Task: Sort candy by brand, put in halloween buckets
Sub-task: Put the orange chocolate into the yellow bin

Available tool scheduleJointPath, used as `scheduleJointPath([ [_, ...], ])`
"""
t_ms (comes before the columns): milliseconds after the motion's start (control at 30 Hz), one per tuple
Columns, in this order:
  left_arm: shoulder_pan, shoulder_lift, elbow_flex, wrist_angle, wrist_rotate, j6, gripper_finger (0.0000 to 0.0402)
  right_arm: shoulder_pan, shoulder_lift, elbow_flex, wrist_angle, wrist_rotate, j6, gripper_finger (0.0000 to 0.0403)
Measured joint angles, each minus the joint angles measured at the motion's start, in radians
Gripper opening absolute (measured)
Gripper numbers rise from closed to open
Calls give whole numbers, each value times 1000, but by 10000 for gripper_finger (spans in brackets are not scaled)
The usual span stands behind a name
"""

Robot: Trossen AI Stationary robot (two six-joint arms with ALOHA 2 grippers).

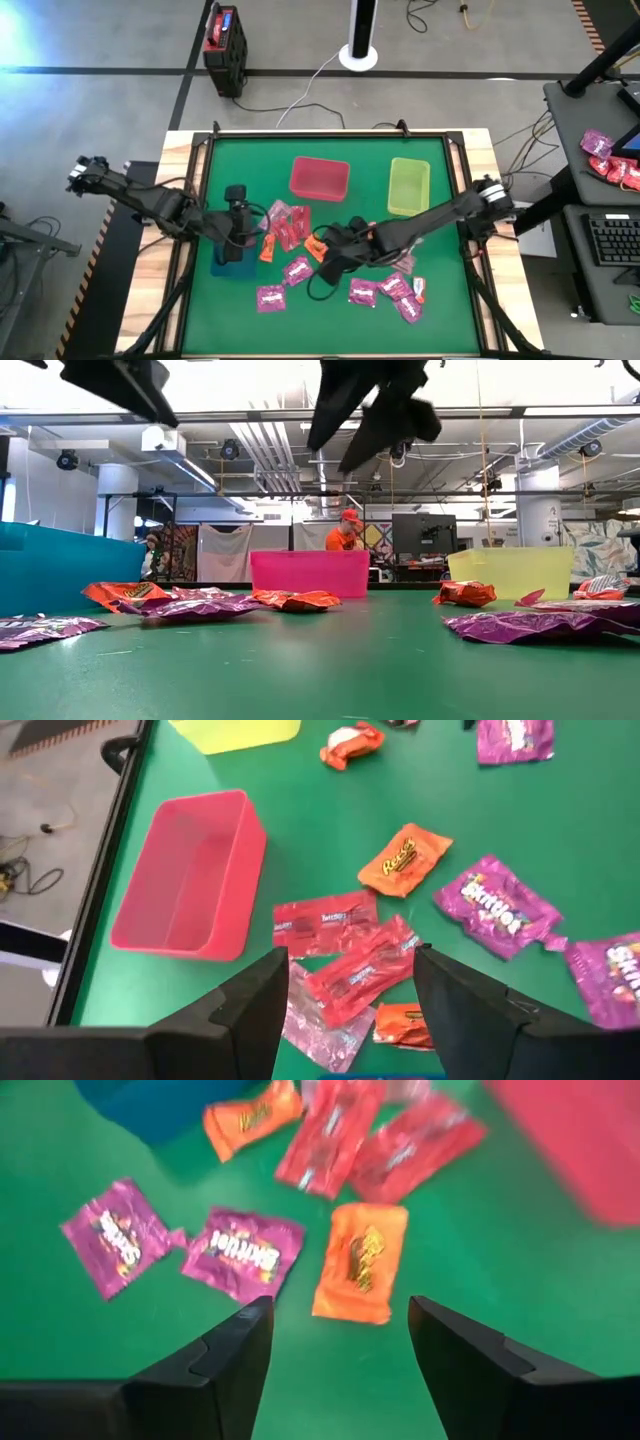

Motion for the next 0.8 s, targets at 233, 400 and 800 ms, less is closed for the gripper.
scheduleJointPath([
  [233,-18,-81,-113,83,-48,15,198,-29,120,23,3,-31,108,229],
  [400,-19,-128,-139,107,-48,18,198,-52,183,23,1,-30,132,226],
  [800,-18,-176,-199,216,-48,47,198,-82,276,23,13,-45,169,195],
])
